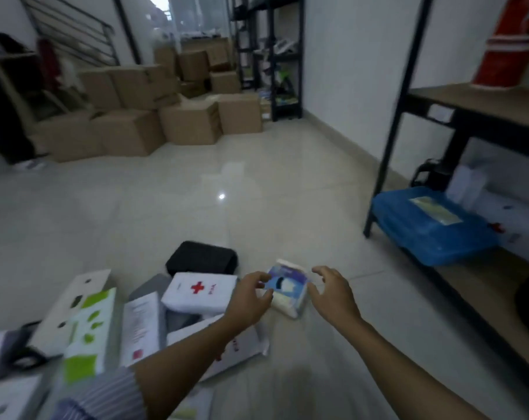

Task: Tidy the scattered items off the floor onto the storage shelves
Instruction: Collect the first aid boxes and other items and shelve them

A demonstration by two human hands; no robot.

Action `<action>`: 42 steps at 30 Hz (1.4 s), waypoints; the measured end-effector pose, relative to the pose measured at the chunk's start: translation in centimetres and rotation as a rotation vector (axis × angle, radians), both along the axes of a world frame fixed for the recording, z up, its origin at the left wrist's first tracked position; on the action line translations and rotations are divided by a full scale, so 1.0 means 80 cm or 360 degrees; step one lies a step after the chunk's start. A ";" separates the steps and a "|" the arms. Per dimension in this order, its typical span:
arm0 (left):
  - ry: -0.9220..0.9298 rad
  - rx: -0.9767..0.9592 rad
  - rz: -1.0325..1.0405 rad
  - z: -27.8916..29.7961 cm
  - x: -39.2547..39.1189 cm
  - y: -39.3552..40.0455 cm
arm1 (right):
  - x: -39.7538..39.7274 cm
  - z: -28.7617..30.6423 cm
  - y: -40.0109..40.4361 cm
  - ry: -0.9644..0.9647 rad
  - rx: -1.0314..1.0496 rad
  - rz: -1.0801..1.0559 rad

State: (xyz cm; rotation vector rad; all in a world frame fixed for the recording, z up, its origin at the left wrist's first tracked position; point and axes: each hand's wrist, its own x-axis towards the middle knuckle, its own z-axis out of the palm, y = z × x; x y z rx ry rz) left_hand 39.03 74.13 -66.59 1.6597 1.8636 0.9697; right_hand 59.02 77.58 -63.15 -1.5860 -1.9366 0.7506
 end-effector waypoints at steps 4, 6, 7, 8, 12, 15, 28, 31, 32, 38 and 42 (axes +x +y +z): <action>0.0098 -0.0049 0.0221 -0.017 -0.105 -0.071 | -0.122 -0.024 -0.021 0.0015 -0.0118 0.0396; 0.0117 -0.0096 0.0342 -0.025 -0.148 -0.111 | -0.183 -0.031 -0.040 -0.0036 -0.0145 0.0591; 0.0109 -0.0097 0.0404 -0.029 -0.167 -0.131 | -0.213 -0.036 -0.050 -0.0047 -0.0141 0.0683; 0.0104 -0.0088 0.0459 -0.036 -0.184 -0.150 | -0.240 -0.041 -0.060 -0.0041 -0.0142 0.0775; 0.0026 -0.0108 0.0714 -0.073 -0.238 -0.225 | -0.330 -0.074 -0.112 0.0004 -0.0208 0.1113; -0.0073 -0.0148 0.0936 -0.102 -0.266 -0.271 | -0.371 -0.111 -0.141 -0.0104 -0.0265 0.1322; 0.0067 -0.0722 0.1787 -0.218 -0.226 -0.419 | -0.396 -0.267 -0.334 0.0105 -0.0838 0.0900; 0.0066 -0.0826 0.1689 -0.220 -0.215 -0.426 | -0.376 -0.293 -0.355 0.0075 -0.0856 0.1098; 0.0011 -0.0837 0.1668 -0.220 -0.217 -0.426 | -0.373 -0.297 -0.358 0.0093 -0.0825 0.1182; -0.0564 -0.0612 0.1841 -0.206 -0.249 -0.412 | -0.363 -0.296 -0.366 0.0292 -0.0691 0.1438; -0.1285 -0.0337 0.1946 -0.193 -0.262 -0.395 | -0.372 -0.275 -0.359 0.0583 -0.0702 0.1341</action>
